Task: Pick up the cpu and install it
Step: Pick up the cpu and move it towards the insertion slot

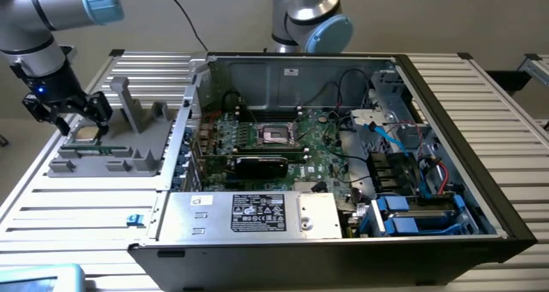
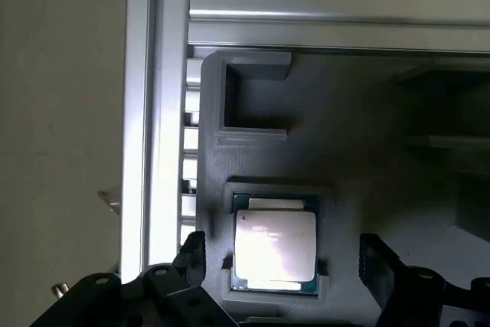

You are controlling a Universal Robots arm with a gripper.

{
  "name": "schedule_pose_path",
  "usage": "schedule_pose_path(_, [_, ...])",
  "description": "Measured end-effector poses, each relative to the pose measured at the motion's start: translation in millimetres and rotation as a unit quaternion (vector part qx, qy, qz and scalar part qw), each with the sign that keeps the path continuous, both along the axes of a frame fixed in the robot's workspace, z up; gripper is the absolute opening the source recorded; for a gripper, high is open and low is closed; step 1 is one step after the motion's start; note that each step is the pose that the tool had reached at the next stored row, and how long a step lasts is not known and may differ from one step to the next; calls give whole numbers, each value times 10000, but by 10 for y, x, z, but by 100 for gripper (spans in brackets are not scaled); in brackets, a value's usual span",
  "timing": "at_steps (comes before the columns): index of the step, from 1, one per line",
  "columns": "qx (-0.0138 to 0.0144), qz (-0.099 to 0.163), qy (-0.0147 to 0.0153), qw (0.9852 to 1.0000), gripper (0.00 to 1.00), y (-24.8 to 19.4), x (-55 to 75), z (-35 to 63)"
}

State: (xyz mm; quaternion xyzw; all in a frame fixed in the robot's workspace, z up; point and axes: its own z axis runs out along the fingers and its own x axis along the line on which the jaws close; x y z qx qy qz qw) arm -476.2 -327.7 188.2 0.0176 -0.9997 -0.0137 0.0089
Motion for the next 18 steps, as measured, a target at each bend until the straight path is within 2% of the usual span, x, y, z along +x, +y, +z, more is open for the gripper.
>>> schedule_pose_path(1, [0,0,1,10000,87,0,0,-4])
schedule_pose_path(2, [0,0,2,10000,81,0,0,-3])
schedule_pose_path(10, [1,-4,4,10000,81,-1,-4,-26])
schedule_pose_path(13, [25,-14,25,10000,81,0,-5,-35])
schedule_pose_path(18, [38,-13,49,10000,81,-7,-4,-38])
